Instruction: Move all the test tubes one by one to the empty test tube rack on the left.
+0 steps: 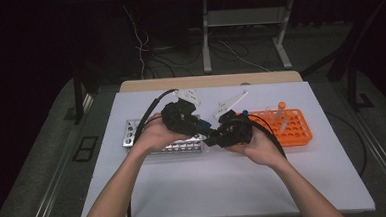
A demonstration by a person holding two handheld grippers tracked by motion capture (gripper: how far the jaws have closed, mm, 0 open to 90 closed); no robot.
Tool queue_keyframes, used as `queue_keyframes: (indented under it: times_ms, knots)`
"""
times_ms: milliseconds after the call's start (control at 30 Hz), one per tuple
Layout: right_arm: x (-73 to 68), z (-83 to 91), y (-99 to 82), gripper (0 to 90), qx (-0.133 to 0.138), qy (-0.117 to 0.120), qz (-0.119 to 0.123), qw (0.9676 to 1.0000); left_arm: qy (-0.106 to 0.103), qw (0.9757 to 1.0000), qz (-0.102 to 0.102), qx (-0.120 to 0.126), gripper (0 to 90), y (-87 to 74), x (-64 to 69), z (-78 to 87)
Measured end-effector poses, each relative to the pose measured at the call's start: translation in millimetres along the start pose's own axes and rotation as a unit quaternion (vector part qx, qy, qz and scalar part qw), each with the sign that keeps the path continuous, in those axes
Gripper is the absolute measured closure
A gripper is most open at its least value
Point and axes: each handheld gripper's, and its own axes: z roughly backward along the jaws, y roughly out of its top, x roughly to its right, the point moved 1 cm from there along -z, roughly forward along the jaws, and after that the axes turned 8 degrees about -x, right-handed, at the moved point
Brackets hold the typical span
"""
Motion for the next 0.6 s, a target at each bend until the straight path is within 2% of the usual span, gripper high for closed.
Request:
queue_keyframes:
  times_ms: [67,133,367,600]
  knots:
    - [1.2,0.3,-2.0,59.6,-0.005,-0.005,-0.010,0.9999,0.002,1.0000,0.003,0.003,74.7,2.7,-1.9,3.9]
    - [1.5,1.0,-3.0,58.6,-0.003,-0.006,-0.011,0.9999,0.008,1.0000,0.002,0.001,74.7,5.4,-4.2,8.2]
    - [3.3,5.9,-12.0,46.0,0.010,-0.010,-0.027,0.9995,0.028,0.9996,0.004,0.004,74.7,12.8,-14.9,23.0]
    - [0.7,8.5,-24.5,23.7,0.016,-0.024,-0.048,0.9984,0.053,0.9985,0.008,0.009,74.7,16.1,-29.7,33.9]
